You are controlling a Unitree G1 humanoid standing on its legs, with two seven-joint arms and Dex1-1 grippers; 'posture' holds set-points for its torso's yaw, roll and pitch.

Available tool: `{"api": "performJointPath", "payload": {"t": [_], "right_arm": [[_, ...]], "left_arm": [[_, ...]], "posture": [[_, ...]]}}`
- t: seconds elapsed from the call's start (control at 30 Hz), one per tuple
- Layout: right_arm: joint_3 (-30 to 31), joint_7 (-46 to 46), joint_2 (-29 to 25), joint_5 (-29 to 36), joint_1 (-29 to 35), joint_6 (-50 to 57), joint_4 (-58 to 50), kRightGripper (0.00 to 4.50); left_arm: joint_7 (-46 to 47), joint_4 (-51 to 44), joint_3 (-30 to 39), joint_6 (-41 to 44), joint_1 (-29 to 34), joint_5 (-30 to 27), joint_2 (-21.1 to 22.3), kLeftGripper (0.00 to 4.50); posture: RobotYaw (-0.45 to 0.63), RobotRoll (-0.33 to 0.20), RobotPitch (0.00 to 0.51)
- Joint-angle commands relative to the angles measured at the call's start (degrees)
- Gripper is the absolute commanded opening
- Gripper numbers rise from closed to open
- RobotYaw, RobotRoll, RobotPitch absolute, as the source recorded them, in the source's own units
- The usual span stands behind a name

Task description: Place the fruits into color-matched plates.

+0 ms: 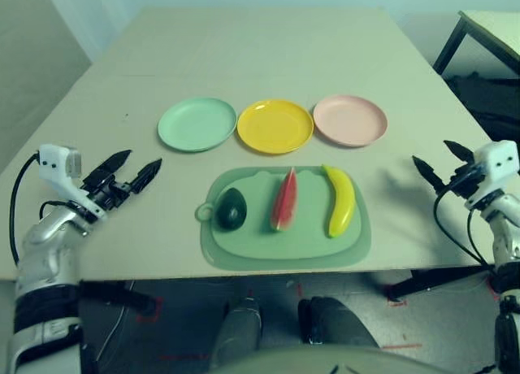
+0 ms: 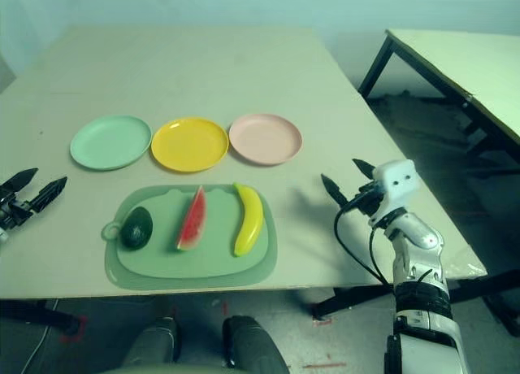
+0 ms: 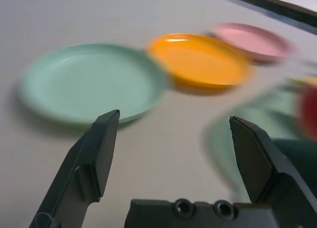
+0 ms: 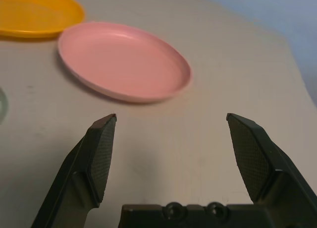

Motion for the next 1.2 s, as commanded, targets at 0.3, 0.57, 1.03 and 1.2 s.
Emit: {"api": "performJointPath", "payload": {"t": [0.3,0.57,1.03,1.2], "right_arm": [[9.8,8.3,-6.6,-5.9,-9.3,8.1,-4.1,4.45],[18.9,18.3,-13.5,-14.4,-14.7,-1.8,-5.8,4.45],[34.7,38.7,-13.9,-17.9,-27.5,-14.7,-18.1,4.45],[38.9,42.5,-11.1,-18.9,-28.9,-12.4,-21.4,4.45]], "left_arm": [[-13.9,-9.0,-11.5,-6.9,-0.3,4.7,0.3,4.5],[-16.8,-7.0,-15.2,-11.5,-4.8,5.9,-1.4,4.5],[-17.5,-4.9,-16.4,-11.5,-8.3,6.3,-2.0,4.5],[-18.0,-5.3,-16.4,-11.2,-8.8,6.2,-1.7,4.5]], "posture": [[0.01,0.0,0.086],[-0.03,0.0,0.084],[-0.04,0.0,0.079],[-0.04,0.0,0.079]]}}
